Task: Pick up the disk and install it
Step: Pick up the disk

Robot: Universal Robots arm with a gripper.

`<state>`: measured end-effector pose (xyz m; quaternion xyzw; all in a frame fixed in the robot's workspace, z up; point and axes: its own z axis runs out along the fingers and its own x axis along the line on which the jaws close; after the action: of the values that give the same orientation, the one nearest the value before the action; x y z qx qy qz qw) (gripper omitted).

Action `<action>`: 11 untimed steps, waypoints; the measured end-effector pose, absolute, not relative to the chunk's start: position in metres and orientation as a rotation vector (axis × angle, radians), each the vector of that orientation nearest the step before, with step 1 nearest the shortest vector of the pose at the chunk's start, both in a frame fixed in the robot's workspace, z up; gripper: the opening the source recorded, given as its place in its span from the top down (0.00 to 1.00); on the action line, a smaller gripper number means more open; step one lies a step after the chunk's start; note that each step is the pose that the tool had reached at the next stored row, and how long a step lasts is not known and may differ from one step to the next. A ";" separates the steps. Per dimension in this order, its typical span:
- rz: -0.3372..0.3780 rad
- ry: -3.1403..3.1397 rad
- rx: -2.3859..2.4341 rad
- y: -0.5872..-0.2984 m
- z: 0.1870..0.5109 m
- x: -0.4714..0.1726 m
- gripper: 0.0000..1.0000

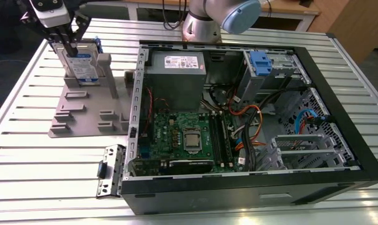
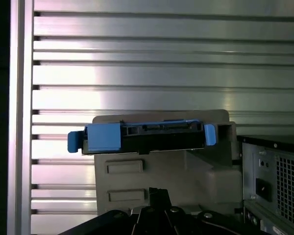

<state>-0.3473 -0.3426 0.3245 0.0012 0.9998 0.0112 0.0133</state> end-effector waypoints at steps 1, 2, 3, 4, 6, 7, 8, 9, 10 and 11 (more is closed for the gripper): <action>0.035 3.115 -0.006 -0.343 0.324 -0.347 0.90; 0.035 3.115 -0.014 -0.343 0.325 -0.347 0.90; 0.035 3.115 -0.022 -0.343 0.324 -0.347 0.90; 0.035 3.115 -0.030 -0.343 0.324 -0.347 0.90; 0.036 3.115 -0.058 -0.343 0.324 -0.347 0.90; 0.036 3.114 -0.070 -0.343 0.324 -0.347 0.90; 0.036 3.114 -0.082 -0.343 0.324 -0.347 0.90; 0.036 3.114 -0.094 -0.343 0.324 -0.347 0.90; 0.036 3.114 -0.106 -0.343 0.324 -0.347 0.90; 0.036 3.113 -0.119 -0.343 0.324 -0.347 0.90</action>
<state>-0.3473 -0.3426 0.3245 -0.0381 0.9991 0.0117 0.0129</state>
